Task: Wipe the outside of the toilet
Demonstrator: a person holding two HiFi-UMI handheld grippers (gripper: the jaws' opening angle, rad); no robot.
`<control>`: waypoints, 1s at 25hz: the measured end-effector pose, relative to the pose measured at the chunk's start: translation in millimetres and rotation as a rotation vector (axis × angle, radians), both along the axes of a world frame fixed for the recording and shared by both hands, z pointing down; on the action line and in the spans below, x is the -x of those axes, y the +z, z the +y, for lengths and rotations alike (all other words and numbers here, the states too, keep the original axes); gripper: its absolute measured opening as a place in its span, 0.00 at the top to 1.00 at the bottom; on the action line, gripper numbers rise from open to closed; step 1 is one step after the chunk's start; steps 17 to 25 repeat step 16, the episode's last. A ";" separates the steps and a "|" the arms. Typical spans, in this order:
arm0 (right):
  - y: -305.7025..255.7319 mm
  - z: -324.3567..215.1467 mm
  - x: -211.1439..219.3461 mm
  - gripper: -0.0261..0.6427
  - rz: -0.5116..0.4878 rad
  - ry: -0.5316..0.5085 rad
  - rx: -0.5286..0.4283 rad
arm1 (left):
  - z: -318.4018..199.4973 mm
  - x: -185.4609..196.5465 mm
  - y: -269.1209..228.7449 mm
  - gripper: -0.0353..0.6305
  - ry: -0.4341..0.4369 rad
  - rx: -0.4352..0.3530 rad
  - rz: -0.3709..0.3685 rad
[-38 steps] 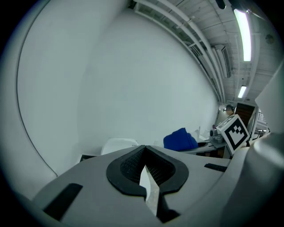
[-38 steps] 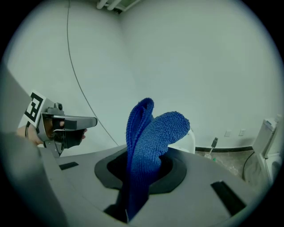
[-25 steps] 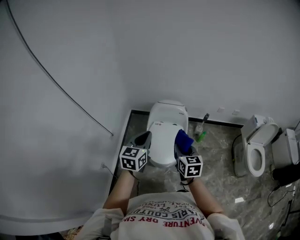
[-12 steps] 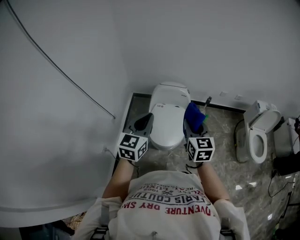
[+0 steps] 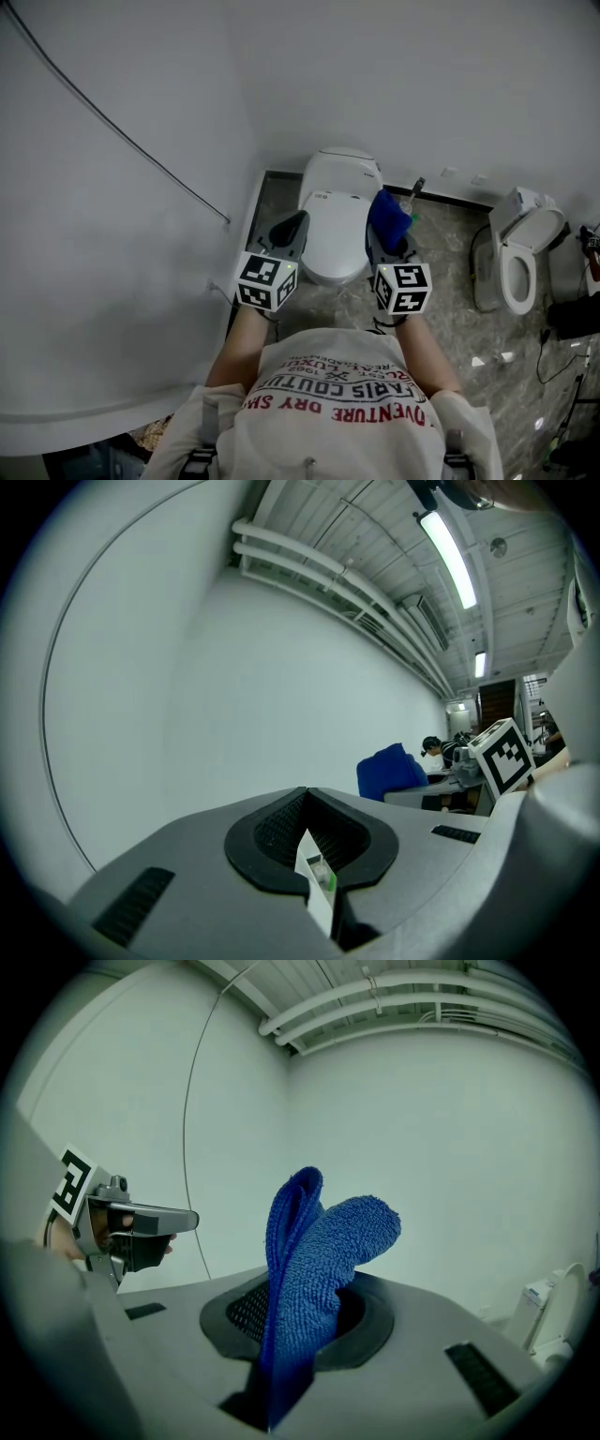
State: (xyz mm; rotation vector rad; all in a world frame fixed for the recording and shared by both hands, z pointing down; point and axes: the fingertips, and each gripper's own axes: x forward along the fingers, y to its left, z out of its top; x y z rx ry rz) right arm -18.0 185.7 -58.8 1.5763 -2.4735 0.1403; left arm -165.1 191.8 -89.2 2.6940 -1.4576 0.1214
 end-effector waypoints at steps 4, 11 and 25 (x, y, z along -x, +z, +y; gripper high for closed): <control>4.2 -0.5 1.5 0.85 0.003 0.004 0.008 | -0.3 1.0 2.7 0.94 -0.005 0.014 0.022; 4.6 -7.7 5.8 0.85 -0.005 0.007 0.024 | -4.2 -4.8 -2.7 0.94 0.015 0.005 -0.005; 0.6 -14.0 10.1 0.85 -0.005 -0.002 0.023 | -8.5 1.4 -0.9 0.94 0.006 0.018 0.001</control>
